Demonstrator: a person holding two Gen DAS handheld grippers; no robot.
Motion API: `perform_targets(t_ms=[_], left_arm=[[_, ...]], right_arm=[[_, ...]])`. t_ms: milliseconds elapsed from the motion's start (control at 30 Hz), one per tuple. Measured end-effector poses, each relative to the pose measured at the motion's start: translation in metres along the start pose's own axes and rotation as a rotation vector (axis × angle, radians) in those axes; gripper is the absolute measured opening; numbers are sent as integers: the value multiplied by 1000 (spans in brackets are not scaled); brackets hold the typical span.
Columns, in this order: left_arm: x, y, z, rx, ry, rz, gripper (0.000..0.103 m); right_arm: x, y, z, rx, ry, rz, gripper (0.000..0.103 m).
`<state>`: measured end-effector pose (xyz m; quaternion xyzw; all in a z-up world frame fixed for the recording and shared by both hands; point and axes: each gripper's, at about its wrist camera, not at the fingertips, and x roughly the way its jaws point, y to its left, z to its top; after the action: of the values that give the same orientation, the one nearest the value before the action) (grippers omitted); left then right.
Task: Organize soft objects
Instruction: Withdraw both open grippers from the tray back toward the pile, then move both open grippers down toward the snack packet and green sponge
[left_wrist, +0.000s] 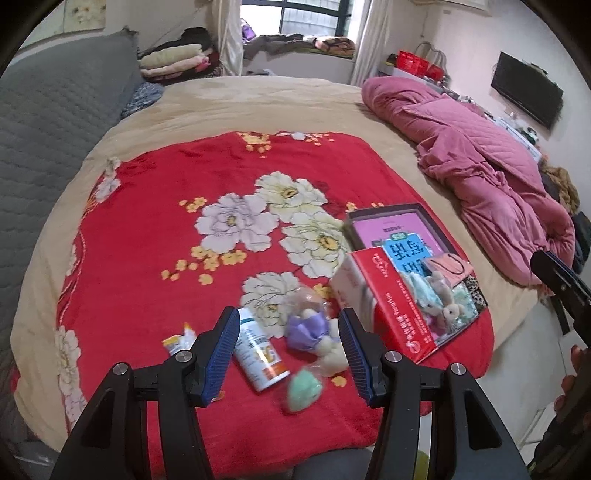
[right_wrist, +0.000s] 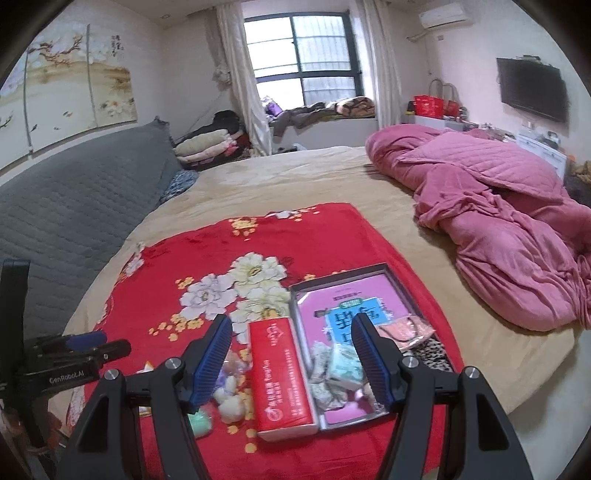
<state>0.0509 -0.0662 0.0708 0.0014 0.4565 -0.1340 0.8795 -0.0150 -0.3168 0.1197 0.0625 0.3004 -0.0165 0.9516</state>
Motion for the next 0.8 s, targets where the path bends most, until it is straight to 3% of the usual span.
perform_targets(t_ms=[433, 800], left_arm=[[-3, 46, -22, -61, 18, 10, 58], [6, 81, -47, -106, 53, 20, 58]], right_arm=[[16, 50, -11, -76, 63, 66, 67], [51, 102, -52, -148, 212, 131, 67]])
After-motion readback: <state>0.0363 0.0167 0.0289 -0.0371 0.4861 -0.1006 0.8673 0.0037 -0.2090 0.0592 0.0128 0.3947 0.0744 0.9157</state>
